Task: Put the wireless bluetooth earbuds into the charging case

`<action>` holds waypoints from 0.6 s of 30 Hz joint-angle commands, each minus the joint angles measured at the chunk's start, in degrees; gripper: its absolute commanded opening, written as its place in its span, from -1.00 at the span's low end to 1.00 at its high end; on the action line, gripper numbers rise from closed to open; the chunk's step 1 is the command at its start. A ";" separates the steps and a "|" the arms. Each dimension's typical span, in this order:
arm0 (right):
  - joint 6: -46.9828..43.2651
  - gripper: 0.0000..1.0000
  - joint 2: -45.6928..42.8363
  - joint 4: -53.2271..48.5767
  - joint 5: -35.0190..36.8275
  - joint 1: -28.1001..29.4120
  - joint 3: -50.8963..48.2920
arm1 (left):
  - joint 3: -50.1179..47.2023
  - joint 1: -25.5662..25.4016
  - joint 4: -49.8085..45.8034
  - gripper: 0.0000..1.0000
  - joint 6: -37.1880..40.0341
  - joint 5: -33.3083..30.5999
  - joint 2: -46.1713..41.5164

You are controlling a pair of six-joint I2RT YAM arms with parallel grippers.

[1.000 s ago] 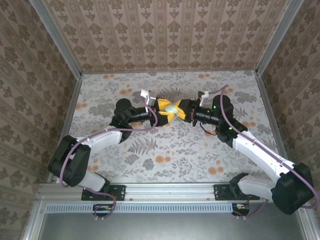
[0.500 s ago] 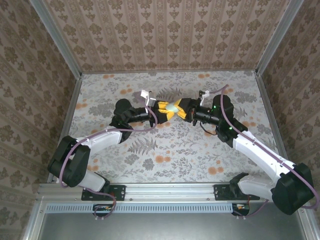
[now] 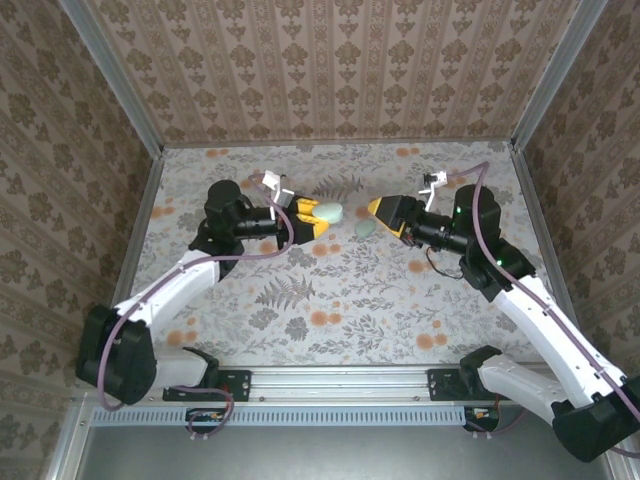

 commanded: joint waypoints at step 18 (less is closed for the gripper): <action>-41.21 0.42 12.56 -9.49 -11.63 10.30 13.57 | 6.34 1.58 -30.97 -0.65 15.03 6.96 -7.77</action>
